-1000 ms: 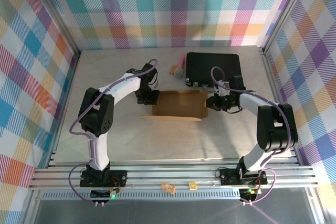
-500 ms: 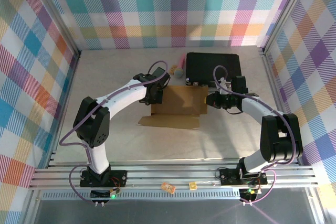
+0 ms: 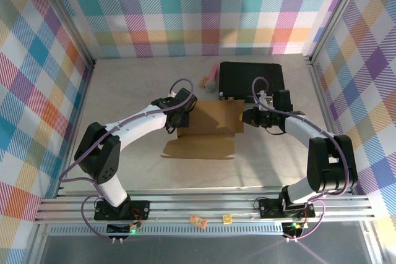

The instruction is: Fold the paper box

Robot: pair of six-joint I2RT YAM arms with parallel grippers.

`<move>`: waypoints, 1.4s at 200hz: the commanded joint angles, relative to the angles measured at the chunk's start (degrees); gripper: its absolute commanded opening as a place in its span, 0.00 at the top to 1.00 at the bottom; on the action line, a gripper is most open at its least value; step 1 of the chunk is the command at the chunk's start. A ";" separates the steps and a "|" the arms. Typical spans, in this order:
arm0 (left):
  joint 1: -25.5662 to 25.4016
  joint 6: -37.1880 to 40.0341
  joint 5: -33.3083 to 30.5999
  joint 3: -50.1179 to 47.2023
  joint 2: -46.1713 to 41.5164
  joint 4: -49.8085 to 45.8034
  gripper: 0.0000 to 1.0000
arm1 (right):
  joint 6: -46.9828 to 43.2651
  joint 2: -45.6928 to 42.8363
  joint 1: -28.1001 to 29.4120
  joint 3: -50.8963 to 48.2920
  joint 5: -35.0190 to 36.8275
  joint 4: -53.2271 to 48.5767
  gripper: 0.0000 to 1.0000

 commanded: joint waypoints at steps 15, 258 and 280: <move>0.67 1.17 4.91 -2.21 0.42 3.58 0.81 | 0.24 -0.92 -0.33 0.61 -2.62 2.24 1.00; 5.96 0.78 15.53 -3.67 6.15 10.18 0.71 | -1.32 2.95 -0.34 2.28 -4.12 2.01 1.00; 6.25 0.69 15.89 -2.48 7.72 10.24 0.86 | -1.37 2.95 -0.33 2.39 -4.19 1.99 1.00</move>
